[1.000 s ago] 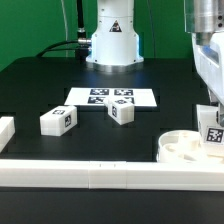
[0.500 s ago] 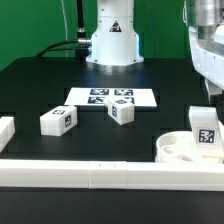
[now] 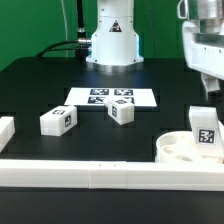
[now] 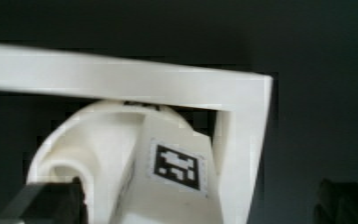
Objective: Assemble stool
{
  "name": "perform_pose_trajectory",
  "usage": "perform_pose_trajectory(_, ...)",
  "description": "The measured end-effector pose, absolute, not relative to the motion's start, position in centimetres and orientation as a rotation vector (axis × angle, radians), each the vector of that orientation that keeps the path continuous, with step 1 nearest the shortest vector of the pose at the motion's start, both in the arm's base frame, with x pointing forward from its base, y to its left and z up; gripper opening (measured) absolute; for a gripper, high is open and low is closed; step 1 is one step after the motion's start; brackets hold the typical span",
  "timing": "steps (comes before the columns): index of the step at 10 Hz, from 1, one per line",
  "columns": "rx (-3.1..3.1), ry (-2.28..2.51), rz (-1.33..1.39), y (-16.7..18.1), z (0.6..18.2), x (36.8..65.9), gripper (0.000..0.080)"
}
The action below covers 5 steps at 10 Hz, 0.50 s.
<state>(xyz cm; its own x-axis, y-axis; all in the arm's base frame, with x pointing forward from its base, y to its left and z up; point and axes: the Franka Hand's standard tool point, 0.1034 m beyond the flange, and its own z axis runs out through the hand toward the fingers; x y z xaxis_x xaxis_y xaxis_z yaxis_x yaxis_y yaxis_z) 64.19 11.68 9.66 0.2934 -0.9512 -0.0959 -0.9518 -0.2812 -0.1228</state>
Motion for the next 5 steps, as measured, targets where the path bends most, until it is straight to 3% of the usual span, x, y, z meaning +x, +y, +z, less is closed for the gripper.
perform_pose_trajectory(5,-2.772,1.142,-0.018,11.43,9.96,64.27,0.0648)
